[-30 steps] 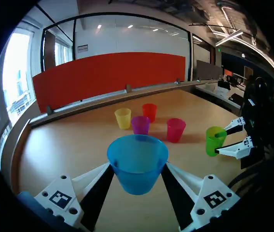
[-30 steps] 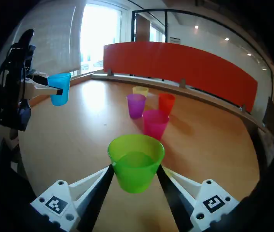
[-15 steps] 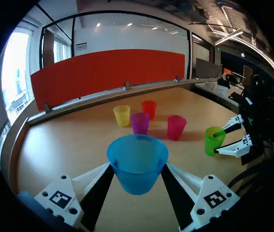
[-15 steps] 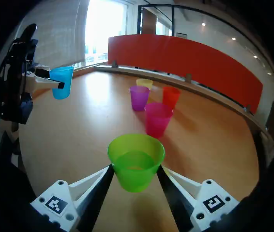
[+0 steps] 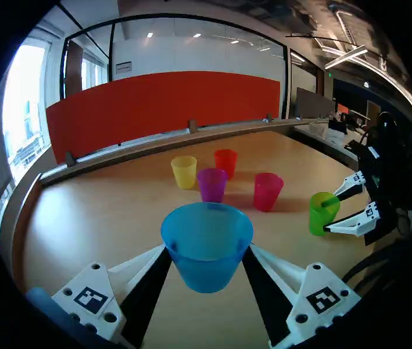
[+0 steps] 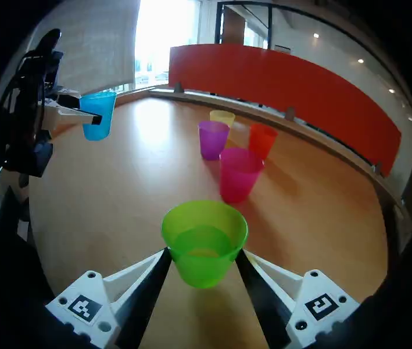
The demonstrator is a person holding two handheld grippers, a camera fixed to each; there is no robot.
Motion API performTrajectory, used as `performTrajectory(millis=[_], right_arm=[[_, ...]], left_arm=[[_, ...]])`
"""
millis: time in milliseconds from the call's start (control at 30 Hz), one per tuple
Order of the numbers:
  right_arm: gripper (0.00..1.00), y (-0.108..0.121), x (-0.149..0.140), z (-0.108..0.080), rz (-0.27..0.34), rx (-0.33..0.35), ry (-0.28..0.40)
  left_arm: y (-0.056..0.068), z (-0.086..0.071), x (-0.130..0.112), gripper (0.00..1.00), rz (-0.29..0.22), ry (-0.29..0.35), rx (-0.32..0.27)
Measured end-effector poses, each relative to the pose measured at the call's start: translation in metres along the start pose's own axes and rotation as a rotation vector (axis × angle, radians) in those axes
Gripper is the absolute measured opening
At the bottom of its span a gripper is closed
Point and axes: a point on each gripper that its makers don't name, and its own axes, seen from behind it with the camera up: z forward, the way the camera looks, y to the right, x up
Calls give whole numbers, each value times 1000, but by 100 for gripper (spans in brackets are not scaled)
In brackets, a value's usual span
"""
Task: Pour water
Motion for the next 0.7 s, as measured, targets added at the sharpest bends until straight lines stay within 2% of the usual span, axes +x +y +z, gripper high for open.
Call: performTrajectory(millis=[700], right_arm=[[84, 4, -1, 10, -21, 15, -24]], left_arm=[[-3, 2, 2, 81, -3, 1, 2]])
